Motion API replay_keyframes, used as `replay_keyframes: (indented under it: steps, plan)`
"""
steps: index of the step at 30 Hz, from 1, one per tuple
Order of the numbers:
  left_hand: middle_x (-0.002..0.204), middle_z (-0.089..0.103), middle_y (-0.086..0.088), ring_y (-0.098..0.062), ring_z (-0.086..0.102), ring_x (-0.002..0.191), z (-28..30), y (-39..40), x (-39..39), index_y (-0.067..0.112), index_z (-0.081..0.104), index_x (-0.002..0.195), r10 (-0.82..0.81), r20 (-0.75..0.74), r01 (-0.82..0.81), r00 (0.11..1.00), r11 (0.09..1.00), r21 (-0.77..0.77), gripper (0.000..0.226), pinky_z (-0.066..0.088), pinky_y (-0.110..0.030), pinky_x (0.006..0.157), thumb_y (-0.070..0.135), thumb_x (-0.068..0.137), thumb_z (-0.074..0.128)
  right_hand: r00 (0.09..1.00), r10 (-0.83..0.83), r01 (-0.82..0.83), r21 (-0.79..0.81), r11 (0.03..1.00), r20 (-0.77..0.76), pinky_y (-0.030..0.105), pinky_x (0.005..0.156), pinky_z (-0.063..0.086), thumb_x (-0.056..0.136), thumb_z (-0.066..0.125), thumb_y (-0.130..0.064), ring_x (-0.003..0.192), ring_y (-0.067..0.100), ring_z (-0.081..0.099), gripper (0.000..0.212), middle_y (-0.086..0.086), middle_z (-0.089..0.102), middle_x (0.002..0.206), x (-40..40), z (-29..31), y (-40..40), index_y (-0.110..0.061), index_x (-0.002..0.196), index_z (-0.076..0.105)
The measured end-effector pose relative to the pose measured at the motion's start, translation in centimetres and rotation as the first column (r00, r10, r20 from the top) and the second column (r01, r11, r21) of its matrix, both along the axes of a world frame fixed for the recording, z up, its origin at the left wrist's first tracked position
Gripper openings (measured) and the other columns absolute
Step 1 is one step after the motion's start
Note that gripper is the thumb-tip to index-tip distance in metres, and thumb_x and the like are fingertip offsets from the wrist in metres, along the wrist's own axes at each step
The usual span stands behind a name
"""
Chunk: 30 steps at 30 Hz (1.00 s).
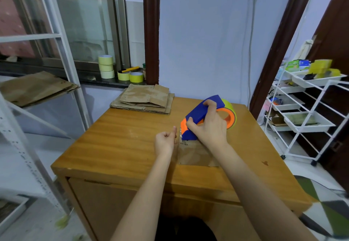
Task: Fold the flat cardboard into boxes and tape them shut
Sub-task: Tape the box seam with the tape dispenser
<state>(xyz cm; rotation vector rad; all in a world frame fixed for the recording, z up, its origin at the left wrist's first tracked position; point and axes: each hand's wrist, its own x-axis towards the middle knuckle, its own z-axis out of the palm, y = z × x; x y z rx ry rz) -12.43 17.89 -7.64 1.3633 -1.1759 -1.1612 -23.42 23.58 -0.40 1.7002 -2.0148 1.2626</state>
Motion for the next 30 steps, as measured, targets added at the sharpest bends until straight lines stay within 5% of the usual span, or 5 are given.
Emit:
replay_keyframes:
  steps: [11, 17, 20, 23, 30]
  plan:
    - [0.074, 0.058, -0.004, -0.023, 0.054, 0.071, -1.2, -0.1, -0.8, 0.014, 0.053, 0.070, -0.166, 0.446, 0.118, 0.879, 0.984, 0.134, 0.060, 0.037, -0.030, 0.061, 0.062, 0.095, 0.026, 1.000, -0.005, 0.005, -0.004, 1.000, 0.028, 0.027, 0.056, 0.035, 0.081, 0.066, -0.034, 0.068, 0.017, 0.052, 0.053, 0.001, 0.058, 0.082, 0.1, -0.3, -0.2, -0.010, 0.122, 0.041]
    - [0.111, 0.062, -0.011, -0.021, 0.057, 0.096, -1.0, 0.8, -0.4, 0.009, 0.051, 0.102, -0.089, 0.188, 0.091, 0.978, 0.996, -0.001, 0.025, 0.050, -0.033, 0.076, 0.030, 0.103, 0.038, 0.989, -0.011, 0.015, -0.023, 1.000, 0.149, 0.027, 0.060, 0.037, 0.082, 0.066, -0.032, 0.076, 0.021, 0.059, 0.055, 0.002, 0.059, 0.087, -0.3, -1.3, -0.1, -0.008, 0.123, 0.038]
    - [0.131, 0.054, -0.001, -0.013, 0.052, 0.117, -0.4, 3.1, -0.9, 0.015, 0.045, 0.136, -0.207, -0.152, 0.182, 0.966, 0.970, -0.162, 0.049, 0.049, -0.026, 0.088, 0.044, 0.099, 0.035, 0.980, -0.008, 0.015, -0.033, 0.999, 0.198, 0.030, 0.064, 0.046, 0.083, 0.066, -0.032, 0.082, 0.021, 0.061, 0.056, 0.005, 0.062, 0.097, -0.3, -1.5, -0.1, -0.009, 0.125, 0.037]
    - [0.146, 0.036, 0.011, -0.008, 0.034, 0.135, -0.6, 5.2, -1.8, 0.026, 0.027, 0.149, -0.336, -0.229, 0.292, 0.914, 0.934, -0.205, 0.074, 0.031, -0.029, 0.111, 0.062, 0.084, 0.026, 0.971, -0.006, 0.011, -0.023, 1.000, 0.238, 0.032, 0.068, 0.049, 0.082, 0.067, -0.034, 0.084, 0.021, 0.062, 0.056, 0.004, 0.062, 0.099, -0.3, -1.6, 0.0, -0.012, 0.124, 0.035]
    - [0.149, 0.040, 0.006, -0.007, 0.032, 0.137, -1.7, 4.2, 0.6, 0.023, 0.033, 0.147, -0.138, 0.450, 0.356, 0.883, 0.820, -0.447, 0.057, 0.028, -0.033, 0.114, 0.050, 0.098, 0.021, 0.912, 0.016, 0.014, -0.070, 0.997, 0.409, 0.032, 0.070, 0.048, 0.081, 0.070, -0.030, 0.081, 0.018, 0.061, 0.056, -0.002, 0.058, 0.092, -0.3, -2.0, 0.4, -0.015, 0.121, 0.033]
